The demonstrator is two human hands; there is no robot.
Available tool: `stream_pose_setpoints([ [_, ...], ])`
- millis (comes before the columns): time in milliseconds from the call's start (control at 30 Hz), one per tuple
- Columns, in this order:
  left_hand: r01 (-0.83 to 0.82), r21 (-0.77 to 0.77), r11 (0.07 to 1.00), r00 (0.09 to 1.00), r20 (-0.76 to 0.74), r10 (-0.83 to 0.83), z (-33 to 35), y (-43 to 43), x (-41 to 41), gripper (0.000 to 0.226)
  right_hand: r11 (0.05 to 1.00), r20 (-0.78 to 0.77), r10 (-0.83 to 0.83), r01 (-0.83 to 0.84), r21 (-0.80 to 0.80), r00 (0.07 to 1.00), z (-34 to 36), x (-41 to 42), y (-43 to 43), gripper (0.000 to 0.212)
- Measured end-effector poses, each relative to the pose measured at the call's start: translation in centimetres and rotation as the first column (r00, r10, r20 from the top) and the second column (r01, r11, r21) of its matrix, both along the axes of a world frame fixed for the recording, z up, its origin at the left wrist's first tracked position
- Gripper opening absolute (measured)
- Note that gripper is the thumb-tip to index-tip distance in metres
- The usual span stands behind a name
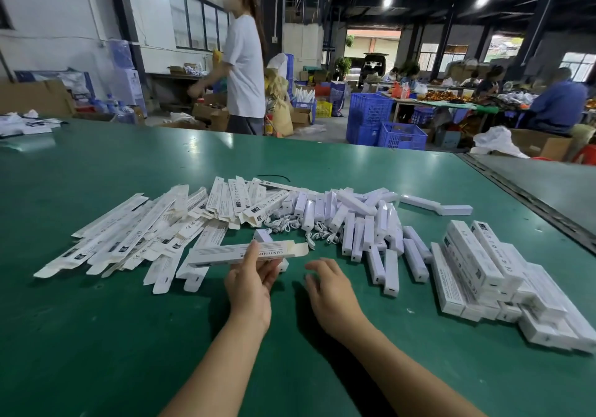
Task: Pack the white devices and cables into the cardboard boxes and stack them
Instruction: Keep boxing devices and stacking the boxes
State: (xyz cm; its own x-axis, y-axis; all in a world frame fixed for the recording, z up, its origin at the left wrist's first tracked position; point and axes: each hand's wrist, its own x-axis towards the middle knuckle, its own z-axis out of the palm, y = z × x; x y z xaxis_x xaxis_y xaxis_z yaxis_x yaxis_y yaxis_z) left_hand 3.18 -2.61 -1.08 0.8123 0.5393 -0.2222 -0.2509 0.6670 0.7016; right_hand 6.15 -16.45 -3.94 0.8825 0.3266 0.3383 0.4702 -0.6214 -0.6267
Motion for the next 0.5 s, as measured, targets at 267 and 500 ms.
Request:
stream_pose_setpoints([
  [267,0.001,0.051,0.999,1.000,-0.015,0.000,-0.4,0.0,0.5,0.024,0.896,-0.055,-0.039,0.010,-0.443,0.998,0.2,5.6,2.6,0.061],
  [500,0.016,0.053,0.998,1.000,-0.023,-0.015,-0.5,0.4,0.9,0.026,0.961,0.038,-0.064,0.072,-0.266,0.997,0.6,5.2,2.5,0.025],
])
